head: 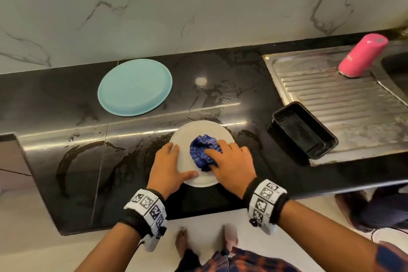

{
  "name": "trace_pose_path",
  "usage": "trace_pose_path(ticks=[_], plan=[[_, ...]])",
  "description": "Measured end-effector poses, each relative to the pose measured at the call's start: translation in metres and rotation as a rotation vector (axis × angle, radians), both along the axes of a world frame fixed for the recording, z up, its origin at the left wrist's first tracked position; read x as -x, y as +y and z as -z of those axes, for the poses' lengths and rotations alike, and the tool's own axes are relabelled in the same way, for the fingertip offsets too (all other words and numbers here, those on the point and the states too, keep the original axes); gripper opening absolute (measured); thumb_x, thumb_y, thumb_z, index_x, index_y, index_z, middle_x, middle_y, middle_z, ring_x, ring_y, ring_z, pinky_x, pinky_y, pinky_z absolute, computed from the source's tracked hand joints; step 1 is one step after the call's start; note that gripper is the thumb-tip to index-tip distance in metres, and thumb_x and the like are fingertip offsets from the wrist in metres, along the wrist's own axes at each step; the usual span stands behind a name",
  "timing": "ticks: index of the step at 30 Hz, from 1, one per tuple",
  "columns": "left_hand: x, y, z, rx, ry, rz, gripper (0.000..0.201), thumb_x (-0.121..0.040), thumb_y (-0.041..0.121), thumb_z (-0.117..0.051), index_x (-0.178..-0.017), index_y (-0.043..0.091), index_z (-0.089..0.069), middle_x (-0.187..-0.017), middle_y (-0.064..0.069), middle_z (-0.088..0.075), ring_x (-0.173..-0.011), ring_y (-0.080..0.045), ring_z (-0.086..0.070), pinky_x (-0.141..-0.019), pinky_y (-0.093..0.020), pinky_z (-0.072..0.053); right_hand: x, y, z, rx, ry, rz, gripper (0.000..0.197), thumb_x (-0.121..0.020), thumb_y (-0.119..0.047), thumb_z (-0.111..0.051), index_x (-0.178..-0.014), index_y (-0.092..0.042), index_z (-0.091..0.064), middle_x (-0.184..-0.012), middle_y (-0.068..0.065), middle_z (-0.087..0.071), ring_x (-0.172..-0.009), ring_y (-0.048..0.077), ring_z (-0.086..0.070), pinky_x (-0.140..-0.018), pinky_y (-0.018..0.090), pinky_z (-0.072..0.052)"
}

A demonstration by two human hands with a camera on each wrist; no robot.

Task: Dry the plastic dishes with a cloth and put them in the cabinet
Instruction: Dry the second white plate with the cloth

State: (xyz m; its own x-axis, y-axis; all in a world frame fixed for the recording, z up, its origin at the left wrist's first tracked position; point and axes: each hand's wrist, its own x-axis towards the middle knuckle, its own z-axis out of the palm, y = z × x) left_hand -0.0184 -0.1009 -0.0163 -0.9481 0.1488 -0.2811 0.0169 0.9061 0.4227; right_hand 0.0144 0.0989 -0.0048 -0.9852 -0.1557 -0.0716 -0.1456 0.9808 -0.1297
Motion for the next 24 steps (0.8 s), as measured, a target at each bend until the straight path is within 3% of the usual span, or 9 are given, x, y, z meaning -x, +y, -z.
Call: trace_pose_path(ticks=[4, 10, 13, 16, 20, 22, 24], plan=[[-0.004, 0.005, 0.001, -0.043, -0.017, 0.000, 0.108, -0.075, 0.059, -0.076, -0.155, 0.011, -0.022, -0.163, -0.005, -0.014, -0.148, -0.022, -0.013, -0.119, -0.031, -0.017, 0.038, 0.016, -0.009, -0.019, -0.060, 0.078, 0.034, -0.093, -0.039, -0.053, -0.126, -0.037, -0.060, -0.123, 0.000, -0.058, -0.110, 0.029, -0.055, -0.088, 0.043, -0.040], [-0.001, 0.000, 0.003, -0.082, -0.017, -0.014, 0.107, -0.079, 0.058, -0.073, -0.157, 0.010, -0.016, -0.165, -0.005, -0.008, -0.150, -0.020, -0.008, -0.120, -0.029, -0.013, 0.100, -0.013, -0.011, 0.018, -0.080, 0.111, 0.029, -0.091, -0.034, -0.057, -0.119, -0.030, -0.065, -0.113, 0.002, -0.056, -0.106, 0.028, -0.053, -0.082, 0.037, -0.042], [-0.002, -0.001, 0.003, -0.084, 0.016, -0.004, 0.105, -0.079, 0.058, -0.072, -0.156, 0.010, -0.018, -0.163, -0.005, -0.014, -0.148, -0.020, -0.013, -0.118, -0.027, -0.015, 0.091, -0.035, -0.014, 0.016, -0.077, 0.048, 0.027, -0.092, -0.035, -0.056, -0.117, -0.030, -0.066, -0.115, 0.000, -0.055, -0.105, 0.025, -0.053, -0.084, 0.037, -0.044], [-0.003, -0.001, 0.002, -0.177, 0.084, 0.022, 0.093, -0.076, 0.052, -0.078, -0.150, 0.017, -0.034, -0.154, -0.003, -0.031, -0.141, -0.020, -0.025, -0.114, -0.022, -0.018, 0.053, -0.041, -0.019, 0.067, -0.135, -0.024, 0.033, -0.092, -0.034, -0.057, -0.124, -0.033, -0.064, -0.122, -0.001, -0.052, -0.105, 0.025, -0.051, -0.081, 0.035, -0.042], [-0.004, -0.002, 0.002, -0.112, 0.042, 0.043, 0.106, -0.081, 0.055, -0.072, -0.156, 0.006, -0.015, -0.164, -0.007, -0.009, -0.149, -0.021, -0.011, -0.119, -0.024, -0.010, 0.016, -0.009, -0.028, 0.020, -0.210, 0.033, 0.036, -0.090, -0.041, -0.056, -0.125, -0.037, -0.061, -0.121, -0.003, -0.050, -0.104, 0.024, -0.056, -0.072, 0.032, -0.045], [-0.003, -0.002, 0.003, -0.119, 0.015, 0.036, 0.106, -0.082, 0.055, -0.071, -0.156, 0.008, -0.012, -0.165, -0.005, -0.005, -0.149, -0.020, -0.008, -0.119, -0.026, -0.011, 0.027, 0.008, -0.029, -0.021, -0.183, 0.129, 0.031, -0.090, -0.039, -0.055, -0.120, -0.036, -0.063, -0.115, -0.003, -0.052, -0.102, 0.025, -0.058, -0.068, 0.030, -0.040], [-0.003, -0.002, 0.001, -0.131, 0.000, 0.048, 0.106, -0.082, 0.055, -0.071, -0.157, 0.009, -0.011, -0.165, -0.004, -0.003, -0.150, -0.020, -0.007, -0.120, -0.028, -0.012, 0.053, 0.014, -0.030, -0.030, -0.144, 0.230, 0.027, -0.092, -0.035, -0.055, -0.117, -0.035, -0.063, -0.111, -0.001, -0.053, -0.102, 0.027, -0.059, -0.070, 0.032, -0.041]])
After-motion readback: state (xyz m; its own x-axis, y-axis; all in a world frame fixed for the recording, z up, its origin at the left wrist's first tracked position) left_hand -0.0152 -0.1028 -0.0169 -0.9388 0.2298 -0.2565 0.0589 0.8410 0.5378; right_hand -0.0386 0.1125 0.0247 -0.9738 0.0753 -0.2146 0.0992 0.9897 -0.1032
